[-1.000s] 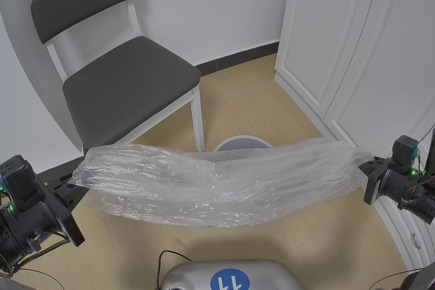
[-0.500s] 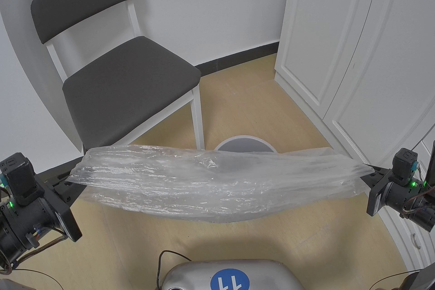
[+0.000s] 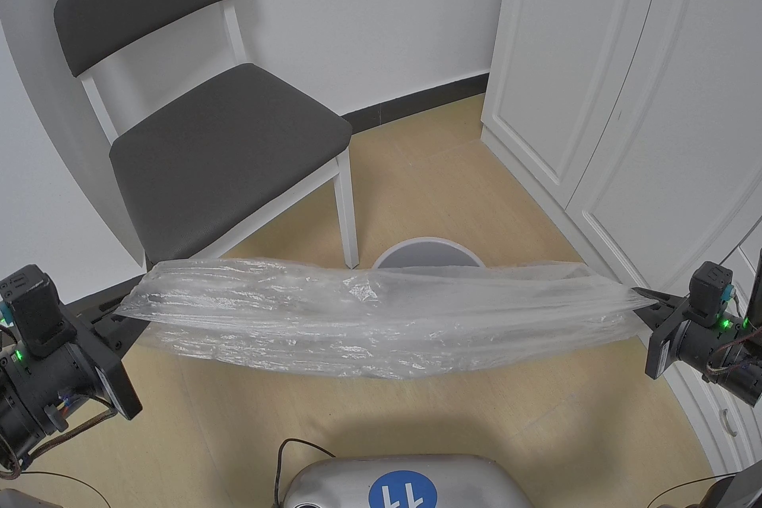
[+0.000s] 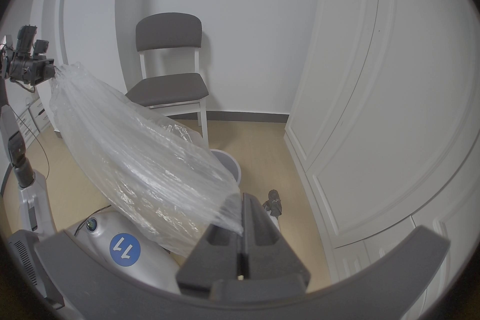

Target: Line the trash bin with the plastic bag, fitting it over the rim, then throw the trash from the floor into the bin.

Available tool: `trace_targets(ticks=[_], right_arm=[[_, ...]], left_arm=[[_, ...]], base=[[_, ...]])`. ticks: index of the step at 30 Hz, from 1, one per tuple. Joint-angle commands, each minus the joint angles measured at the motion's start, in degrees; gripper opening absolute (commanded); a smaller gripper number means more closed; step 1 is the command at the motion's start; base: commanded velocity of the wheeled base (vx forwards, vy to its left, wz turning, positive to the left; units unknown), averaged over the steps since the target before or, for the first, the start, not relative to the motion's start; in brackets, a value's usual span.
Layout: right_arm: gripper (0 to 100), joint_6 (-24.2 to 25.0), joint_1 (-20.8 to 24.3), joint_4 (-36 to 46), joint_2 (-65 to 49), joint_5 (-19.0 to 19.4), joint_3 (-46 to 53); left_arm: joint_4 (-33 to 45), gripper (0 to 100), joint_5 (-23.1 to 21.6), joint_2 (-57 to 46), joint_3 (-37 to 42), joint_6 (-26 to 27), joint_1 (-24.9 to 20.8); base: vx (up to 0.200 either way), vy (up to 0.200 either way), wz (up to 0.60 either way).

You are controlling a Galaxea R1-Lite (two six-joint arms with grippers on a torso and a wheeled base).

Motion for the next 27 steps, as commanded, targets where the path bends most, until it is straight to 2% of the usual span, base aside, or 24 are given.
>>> trace_targets(ticks=[1,27], right_arm=[[0,-0.1,-0.3,0.0,0.2,0.0,0.1],[0,-2.7,-2.2,0.0,0.2,0.0,1.1]], left_arm=[[0.0,0,0.1,0.2,0.0,0.0,0.1],[0.1,0,0.0,0.5,0.1,0.1,1.2]], base=[[0.000,0.000,0.00],[0.000,0.000,0.00]])
